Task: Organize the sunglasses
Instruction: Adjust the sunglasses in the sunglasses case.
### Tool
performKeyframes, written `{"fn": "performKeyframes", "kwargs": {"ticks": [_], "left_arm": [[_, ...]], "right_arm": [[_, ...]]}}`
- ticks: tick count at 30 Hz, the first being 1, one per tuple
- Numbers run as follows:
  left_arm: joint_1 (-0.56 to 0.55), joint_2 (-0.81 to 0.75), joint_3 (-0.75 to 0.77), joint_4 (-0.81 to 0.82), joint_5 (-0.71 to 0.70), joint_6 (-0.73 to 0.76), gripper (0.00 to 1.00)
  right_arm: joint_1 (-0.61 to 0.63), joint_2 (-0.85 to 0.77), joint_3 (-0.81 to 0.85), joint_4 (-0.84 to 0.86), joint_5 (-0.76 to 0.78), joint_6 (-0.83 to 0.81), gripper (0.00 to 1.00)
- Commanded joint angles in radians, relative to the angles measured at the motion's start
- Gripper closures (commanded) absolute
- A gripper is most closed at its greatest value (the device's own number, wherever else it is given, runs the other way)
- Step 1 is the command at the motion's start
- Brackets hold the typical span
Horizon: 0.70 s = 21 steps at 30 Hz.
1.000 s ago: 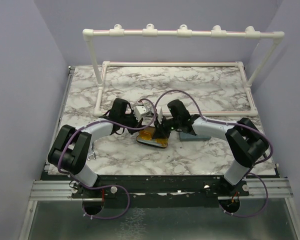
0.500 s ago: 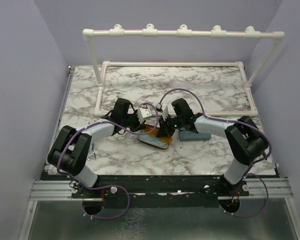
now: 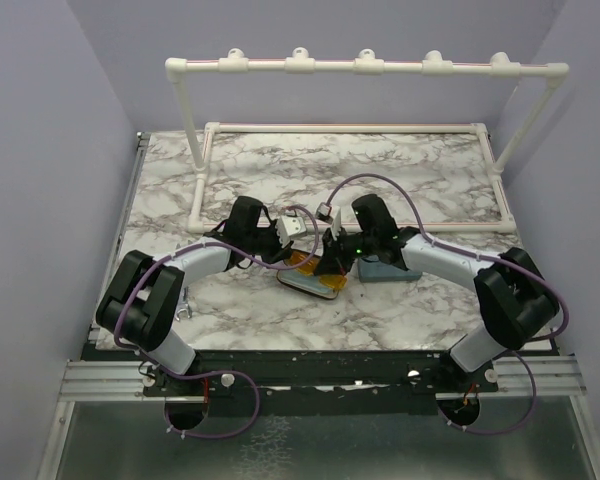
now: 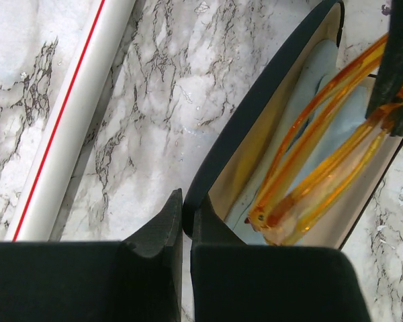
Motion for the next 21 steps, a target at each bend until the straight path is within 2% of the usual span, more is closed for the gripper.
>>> {"fn": "performKeyframes", "kwargs": {"ticks": [1,10,21], "left_arm": [[-0.006,0.016,0.011,-0.019,-0.019,0.012,1.0],[-0.006,0.012,0.009,-0.019,-0.013,0.017,1.0],[-0.007,0.005,0.003,-0.019,-0.009,0.023,1.0]], "right_arm": [[0.001,-0.016,-0.016,-0.004,-0.105,0.04,0.99],[0.001,0.051,-0.024,0.09,-0.203,0.097,0.99],[0.001,0.163,0.011,0.148,-0.2,0.089,0.99]]}}
